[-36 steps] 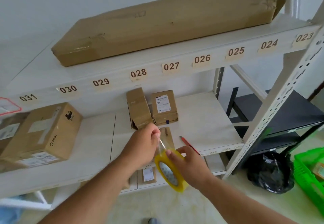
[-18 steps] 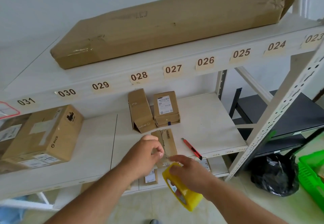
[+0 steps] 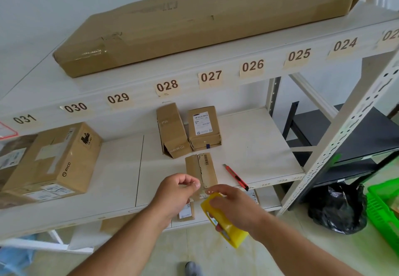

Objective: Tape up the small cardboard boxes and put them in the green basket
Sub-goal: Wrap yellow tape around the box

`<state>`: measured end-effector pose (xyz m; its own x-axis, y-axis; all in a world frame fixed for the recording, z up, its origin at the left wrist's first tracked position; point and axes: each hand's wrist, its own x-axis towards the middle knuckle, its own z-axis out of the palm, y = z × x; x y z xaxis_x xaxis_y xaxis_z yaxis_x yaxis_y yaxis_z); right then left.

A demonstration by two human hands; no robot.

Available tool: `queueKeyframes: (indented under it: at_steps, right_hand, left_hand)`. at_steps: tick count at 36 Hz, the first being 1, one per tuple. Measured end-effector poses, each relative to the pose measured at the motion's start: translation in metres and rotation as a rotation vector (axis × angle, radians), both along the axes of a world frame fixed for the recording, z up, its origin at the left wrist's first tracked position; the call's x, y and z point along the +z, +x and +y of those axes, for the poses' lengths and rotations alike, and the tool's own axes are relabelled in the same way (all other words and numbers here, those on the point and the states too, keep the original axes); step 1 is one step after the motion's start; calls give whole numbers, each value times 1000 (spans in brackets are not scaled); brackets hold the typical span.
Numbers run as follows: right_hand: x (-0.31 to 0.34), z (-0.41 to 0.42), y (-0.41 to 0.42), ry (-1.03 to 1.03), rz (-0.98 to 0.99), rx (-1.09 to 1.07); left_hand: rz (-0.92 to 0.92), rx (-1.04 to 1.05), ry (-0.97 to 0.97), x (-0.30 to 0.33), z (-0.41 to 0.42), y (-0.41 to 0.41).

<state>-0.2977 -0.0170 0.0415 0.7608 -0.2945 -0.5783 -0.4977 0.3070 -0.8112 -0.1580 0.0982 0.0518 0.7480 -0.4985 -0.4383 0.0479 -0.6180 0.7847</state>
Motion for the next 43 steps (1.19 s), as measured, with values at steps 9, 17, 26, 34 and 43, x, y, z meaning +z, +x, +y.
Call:
queueKeyframes:
  at_steps: [9, 17, 26, 34, 43]
  right_hand:
    - [-17, 7, -3, -138, -11, 29]
    - [-46, 19, -10, -101, 159, -114]
    - [-67, 28, 4, -176, 298, -208]
    - [-74, 48, 32, -184, 403, -189]
    - [-90, 54, 65, -276, 500, -243]
  left_hand:
    - [-323, -182, 22, 0, 0, -1]
    - [-571, -323, 1, 34, -29, 36]
    - [-412, -341, 110, -10, -55, 101]
    - [-340, -420, 136, -48, -73, 136]
    - [-317, -546, 163, -67, -94, 166]
